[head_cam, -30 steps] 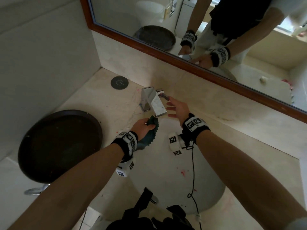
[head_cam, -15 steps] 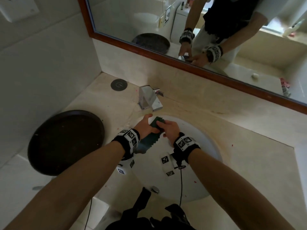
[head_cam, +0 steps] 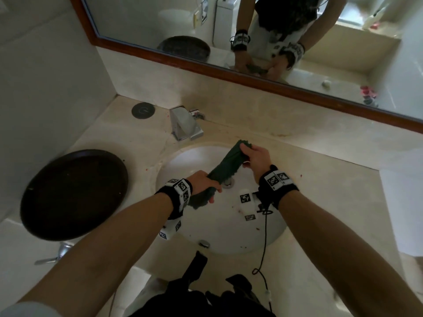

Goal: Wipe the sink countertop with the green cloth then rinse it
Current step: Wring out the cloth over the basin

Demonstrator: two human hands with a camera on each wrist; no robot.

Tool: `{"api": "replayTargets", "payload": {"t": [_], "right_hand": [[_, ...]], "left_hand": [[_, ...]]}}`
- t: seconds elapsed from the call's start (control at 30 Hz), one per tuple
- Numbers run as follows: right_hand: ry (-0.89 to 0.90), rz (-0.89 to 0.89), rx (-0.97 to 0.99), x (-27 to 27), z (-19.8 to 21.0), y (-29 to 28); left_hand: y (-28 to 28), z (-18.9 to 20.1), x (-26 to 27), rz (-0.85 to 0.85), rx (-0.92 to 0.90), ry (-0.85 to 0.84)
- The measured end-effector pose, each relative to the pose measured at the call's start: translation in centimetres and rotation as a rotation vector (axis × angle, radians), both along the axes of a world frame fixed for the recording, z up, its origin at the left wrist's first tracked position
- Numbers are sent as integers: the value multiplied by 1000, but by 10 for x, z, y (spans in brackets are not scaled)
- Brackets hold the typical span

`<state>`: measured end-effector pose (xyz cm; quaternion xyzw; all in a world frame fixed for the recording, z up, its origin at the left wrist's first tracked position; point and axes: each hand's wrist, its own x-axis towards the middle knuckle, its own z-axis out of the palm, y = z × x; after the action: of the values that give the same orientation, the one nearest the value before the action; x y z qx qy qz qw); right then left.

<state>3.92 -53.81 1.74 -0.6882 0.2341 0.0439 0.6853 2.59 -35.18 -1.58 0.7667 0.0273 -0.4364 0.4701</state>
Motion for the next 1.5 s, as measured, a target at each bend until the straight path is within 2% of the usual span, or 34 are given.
{"api": "replayTargets", "payload": {"t": [0.13, 0.23, 0.3, 0.37, 0.47, 0.53, 0.6, 0.73, 0.8, 0.9, 1.0, 1.1, 1.23, 1.3, 1.4, 1.5], "right_hand": [[43, -56, -9, -1, -2, -25], [136, -108, -49, -3, -16, -30], [184, -46, -129, -8, -29, -26], [171, 43, -126, -14, -38, -19], [84, 156, -59, -19, -40, -6], [78, 194, 58, -21, -35, 5], [97, 155, 197, -21, -35, 16], [135, 93, 326, -15, -39, 30], [162, 116, 275, -11, -39, 37], [90, 123, -3, -6, -39, 43], [18, 200, -242, 3, -41, 38], [88, 295, -241, 16, -38, 27], [247, 383, -276, 24, -37, 18], [335, 429, -216, 25, -39, 16], [430, 486, 49, 26, -37, 15], [420, 484, 215, 29, -30, 15]], "left_hand": [[-10, 5, 3, 115, -88, -83], [-20, 20, 7, 93, -91, -109], [-26, 29, 11, 90, -91, -127], [-32, 34, 14, 107, -117, -124], [-36, 40, 16, 151, -136, -120], [-36, 42, 17, 186, -132, -115], [-36, 42, 20, 231, -158, -70], [-35, 41, 30, 371, -170, -6], [-36, 41, 36, 437, -161, -3], [-36, 40, 45, 464, -97, -33], [-32, 38, 51, 323, 86, -182], [-26, 30, 53, 69, 305, -412], [-19, 22, 51, -251, 513, -618], [-18, 29, 50, -396, 546, -625], [-14, 37, 53, -504, 589, -695], [-10, 32, 53, -473, 588, -814]]}}
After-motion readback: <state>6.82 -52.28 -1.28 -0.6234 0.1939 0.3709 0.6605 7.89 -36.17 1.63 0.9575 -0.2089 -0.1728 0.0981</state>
